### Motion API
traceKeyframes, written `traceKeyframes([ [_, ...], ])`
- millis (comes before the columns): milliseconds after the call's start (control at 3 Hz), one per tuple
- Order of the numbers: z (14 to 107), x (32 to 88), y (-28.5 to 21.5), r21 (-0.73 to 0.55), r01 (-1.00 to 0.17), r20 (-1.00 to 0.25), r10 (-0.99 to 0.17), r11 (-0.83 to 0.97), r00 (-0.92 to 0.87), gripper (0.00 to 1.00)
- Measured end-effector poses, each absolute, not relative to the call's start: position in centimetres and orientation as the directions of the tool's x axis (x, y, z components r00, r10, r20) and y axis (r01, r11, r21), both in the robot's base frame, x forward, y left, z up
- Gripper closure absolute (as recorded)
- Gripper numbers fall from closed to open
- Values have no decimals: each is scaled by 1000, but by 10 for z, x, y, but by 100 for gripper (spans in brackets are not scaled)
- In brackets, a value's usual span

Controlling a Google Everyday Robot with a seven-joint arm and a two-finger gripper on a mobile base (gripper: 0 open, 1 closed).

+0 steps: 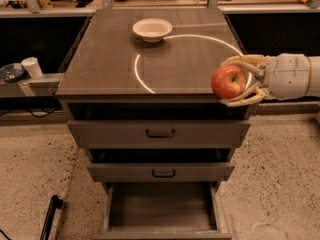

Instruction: Pick apple from bottom drawer and place on counter

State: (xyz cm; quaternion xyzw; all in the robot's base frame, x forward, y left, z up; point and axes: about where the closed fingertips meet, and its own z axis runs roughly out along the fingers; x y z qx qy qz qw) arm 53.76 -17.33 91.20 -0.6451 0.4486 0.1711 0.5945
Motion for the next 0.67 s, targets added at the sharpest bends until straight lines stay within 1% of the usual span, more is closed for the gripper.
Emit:
traceKeyframes([
  [333, 902, 543, -163, -547, -832, -777, -426, 90, 464, 100],
  [667, 867, 566, -148, -421, -898, -790, -537, 126, 295, 100],
])
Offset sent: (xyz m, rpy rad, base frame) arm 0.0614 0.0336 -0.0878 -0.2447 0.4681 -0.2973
